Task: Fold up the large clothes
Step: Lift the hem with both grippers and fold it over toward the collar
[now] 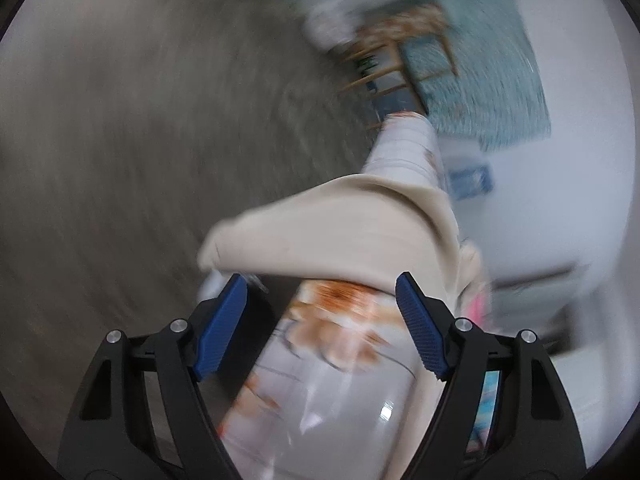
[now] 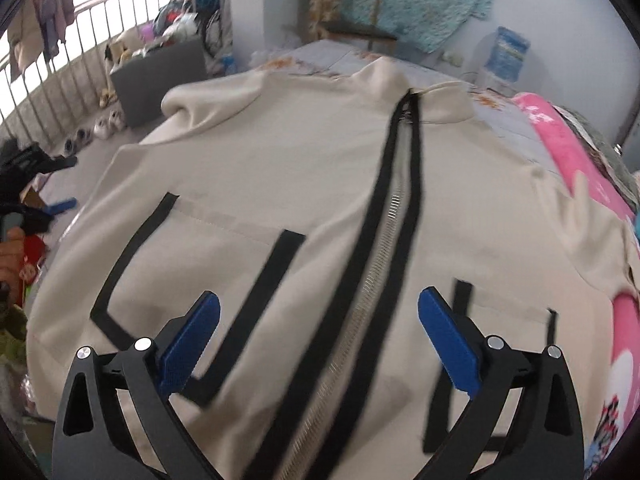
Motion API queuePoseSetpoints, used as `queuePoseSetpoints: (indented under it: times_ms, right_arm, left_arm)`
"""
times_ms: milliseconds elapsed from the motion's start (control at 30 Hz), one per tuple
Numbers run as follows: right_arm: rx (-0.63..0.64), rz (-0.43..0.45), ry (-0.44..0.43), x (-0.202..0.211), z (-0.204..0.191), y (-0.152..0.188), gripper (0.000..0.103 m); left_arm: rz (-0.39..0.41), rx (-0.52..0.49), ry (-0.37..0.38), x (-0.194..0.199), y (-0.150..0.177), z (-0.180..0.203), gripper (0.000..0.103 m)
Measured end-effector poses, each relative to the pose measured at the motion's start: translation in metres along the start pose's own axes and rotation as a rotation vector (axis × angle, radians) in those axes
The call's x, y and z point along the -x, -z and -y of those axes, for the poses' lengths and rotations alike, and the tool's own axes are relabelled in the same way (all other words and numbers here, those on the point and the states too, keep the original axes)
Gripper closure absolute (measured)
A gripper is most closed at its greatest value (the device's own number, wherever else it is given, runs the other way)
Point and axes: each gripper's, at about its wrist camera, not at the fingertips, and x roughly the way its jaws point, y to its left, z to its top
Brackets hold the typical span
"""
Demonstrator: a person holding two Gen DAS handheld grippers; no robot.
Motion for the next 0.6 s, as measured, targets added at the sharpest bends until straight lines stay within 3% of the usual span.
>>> queuePoseSetpoints:
  times_ms: [100,233,333,500,600]
  right_arm:
    - [0.026,-0.019,0.005,-0.014,-0.010,-0.008,0.006]
    - [0.037,-0.052,0.028,-0.023,-0.015,-0.013,0.006]
    - [0.044,-0.073,0.039,-0.027,-0.017,-0.016,0.006]
    - [0.035,-0.102,0.056,-0.030,-0.017,-0.022,0.006]
    - [0.030,-0.115,0.067,-0.033,-0.019,-0.026,0.006]
  left_arm:
    - [-0.077,0.229,0.152,-0.040,-0.002,-0.073,0.030]
    - [-0.162,0.448,0.357,-0.102,0.023,-0.139,0.030]
    - [-0.184,0.568,0.475,-0.144,0.043,-0.168,0.028]
    - [-0.227,0.718,0.593,-0.214,0.077,-0.183,0.026]
    - [-0.212,0.772,0.636,-0.240,0.077,-0.188,0.026]
